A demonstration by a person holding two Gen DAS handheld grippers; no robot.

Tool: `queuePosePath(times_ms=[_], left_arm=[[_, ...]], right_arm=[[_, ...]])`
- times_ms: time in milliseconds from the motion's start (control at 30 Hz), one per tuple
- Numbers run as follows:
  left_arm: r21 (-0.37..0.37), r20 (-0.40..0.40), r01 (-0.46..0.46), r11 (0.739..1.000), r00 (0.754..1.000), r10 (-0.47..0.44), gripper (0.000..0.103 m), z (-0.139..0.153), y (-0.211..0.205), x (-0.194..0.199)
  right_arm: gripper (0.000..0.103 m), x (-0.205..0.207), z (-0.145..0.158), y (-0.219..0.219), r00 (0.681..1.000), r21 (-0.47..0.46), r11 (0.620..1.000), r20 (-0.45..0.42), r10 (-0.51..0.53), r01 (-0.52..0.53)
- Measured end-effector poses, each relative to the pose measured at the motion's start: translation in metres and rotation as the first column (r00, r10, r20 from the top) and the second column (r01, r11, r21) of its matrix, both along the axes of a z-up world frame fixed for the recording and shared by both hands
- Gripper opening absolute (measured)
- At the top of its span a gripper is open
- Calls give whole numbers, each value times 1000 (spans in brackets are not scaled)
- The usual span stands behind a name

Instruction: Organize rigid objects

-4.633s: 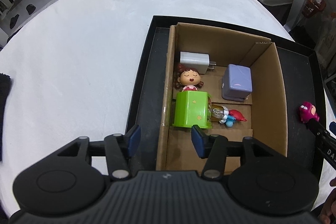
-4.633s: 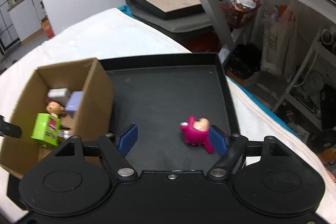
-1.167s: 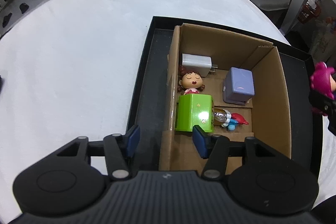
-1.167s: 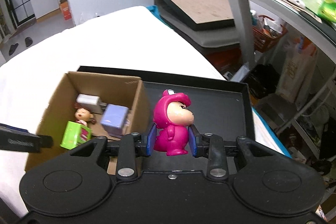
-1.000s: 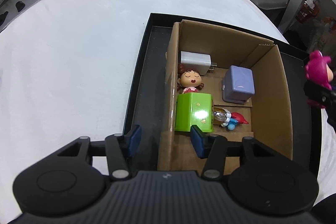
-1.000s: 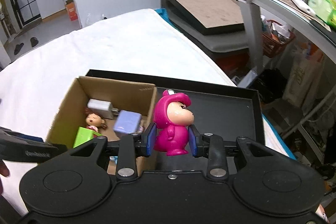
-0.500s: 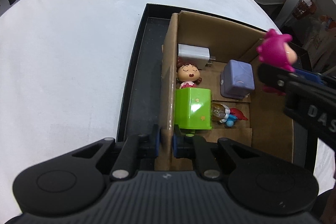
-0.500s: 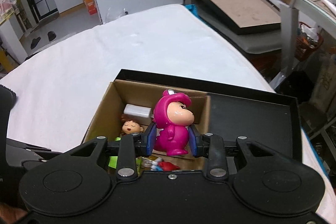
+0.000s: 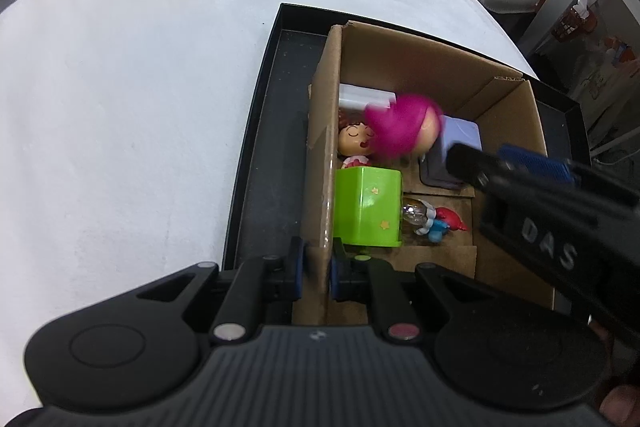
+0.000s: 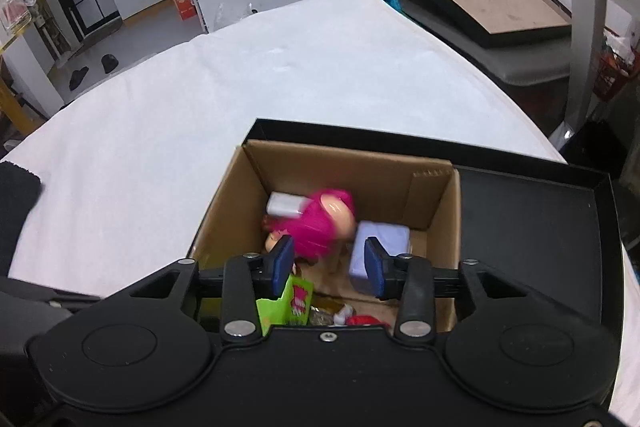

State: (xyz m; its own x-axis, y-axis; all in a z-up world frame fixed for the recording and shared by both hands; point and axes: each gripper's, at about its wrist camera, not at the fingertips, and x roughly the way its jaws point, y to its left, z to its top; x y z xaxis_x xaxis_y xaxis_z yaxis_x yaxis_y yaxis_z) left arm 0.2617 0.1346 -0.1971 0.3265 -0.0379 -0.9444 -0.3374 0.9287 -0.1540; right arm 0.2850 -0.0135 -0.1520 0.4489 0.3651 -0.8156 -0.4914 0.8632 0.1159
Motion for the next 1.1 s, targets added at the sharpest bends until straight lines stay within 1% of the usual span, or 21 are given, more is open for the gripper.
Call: queuePosePath(times_ms=[200,367,433,500,533,567,600,667,767,800,900,967,1067,1100], left_arm=[[5,2,-9,1000,1000,9,12,3,3,-1],[4,-14,-12,1000,1000,12,13,6,1,-1],[7,-18,-13,1000,1000,13,14,9,0,-2],[24,-23,-9,1000,1000,9,15,13,-2,-4],[26,-23,-9,1000,1000,10,15,15,-1,-5],[28,-23,-12,1000,1000,12,15,16,-1,-7],[31,-23,-15,999,1000,16,15,19,-2,-8],[33,-18,-20,999,1000,21,16,23,-2,-13],[34,-4,-28,999,1000,28,20,31,-5,-20],[37,2,-28,999,1000,28,22,34,-6,-22],[43,27,-29,999,999,28,31,45,-10,-30],[42,41,-28,999,999,26,34,52,-13,-35],[34,65,-21,999,998,19,40,63,-18,-44],[32,74,-19,999,997,17,45,67,-20,-47]], right_arm=[[40,-9,0,-17,999,-6,1000,-8,-31,31],[40,-16,3,-31,998,-9,998,-9,-61,61],[42,-18,5,-37,997,4,997,-14,-72,72],[42,-18,7,-40,997,18,997,-20,-81,81],[44,-20,9,-42,996,22,996,-16,-82,83],[50,-21,11,-42,996,19,996,-7,-87,87],[52,-22,13,-43,996,18,996,2,-92,92],[53,-25,17,-48,995,35,995,6,-98,98],[56,-28,22,-55,994,52,993,10,-107,106],[58,-30,23,-58,994,58,992,13,-111,110],[68,-33,28,-70,990,80,987,1,-143,143],[75,-36,31,-79,985,83,981,-4,-173,173],[80,-40,35,-93,977,82,974,-10,-212,213],[82,-42,36,-97,975,83,971,-10,-223,223]])
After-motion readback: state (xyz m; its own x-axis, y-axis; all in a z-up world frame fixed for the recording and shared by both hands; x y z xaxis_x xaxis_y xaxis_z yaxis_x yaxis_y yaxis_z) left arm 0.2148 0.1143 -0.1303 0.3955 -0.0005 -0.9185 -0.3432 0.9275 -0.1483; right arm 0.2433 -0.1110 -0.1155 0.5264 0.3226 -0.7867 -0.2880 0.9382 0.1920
